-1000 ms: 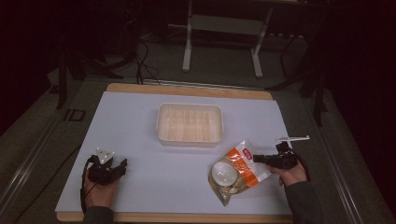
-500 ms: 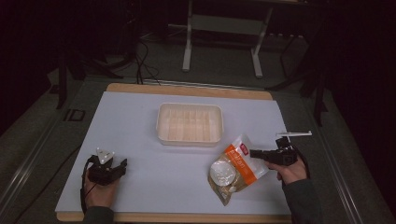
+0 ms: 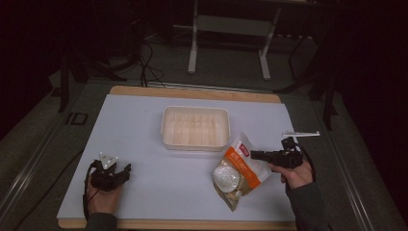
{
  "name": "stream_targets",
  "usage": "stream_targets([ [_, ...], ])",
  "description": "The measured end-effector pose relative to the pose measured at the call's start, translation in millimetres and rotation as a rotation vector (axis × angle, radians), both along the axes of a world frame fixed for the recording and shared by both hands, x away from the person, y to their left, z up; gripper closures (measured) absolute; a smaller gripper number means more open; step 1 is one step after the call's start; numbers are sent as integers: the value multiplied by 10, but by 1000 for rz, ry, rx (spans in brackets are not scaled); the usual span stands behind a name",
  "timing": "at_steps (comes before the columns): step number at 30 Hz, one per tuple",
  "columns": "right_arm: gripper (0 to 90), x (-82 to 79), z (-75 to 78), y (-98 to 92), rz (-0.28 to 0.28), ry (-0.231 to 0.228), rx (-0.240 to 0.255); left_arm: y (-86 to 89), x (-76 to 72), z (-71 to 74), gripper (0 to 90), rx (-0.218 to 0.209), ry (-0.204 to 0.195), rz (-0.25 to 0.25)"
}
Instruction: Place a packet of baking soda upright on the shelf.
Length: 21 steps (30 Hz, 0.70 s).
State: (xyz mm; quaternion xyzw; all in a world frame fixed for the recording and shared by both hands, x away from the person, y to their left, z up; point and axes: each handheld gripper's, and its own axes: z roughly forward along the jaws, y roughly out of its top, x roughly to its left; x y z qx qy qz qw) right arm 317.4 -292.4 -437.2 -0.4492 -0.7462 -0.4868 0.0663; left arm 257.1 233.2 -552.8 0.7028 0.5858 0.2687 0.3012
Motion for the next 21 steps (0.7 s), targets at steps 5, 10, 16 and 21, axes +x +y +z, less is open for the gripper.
stream_targets([
  [5, 900, -9, 54, 58, 32, -5, 36, 1, -1, 0, 437, 0, -1, 1],
  [10, 900, -17, 111, 141, 60, -11, 50, 4, -5, 3, 435, -2, -7, 5],
  [16, 900, -35, 161, 230, 92, -16, 63, 3, -8, 3, 434, -4, -11, 7],
  [21, 900, -53, 206, 304, 122, -21, 74, -2, -11, 4, 433, -5, -15, 9],
])
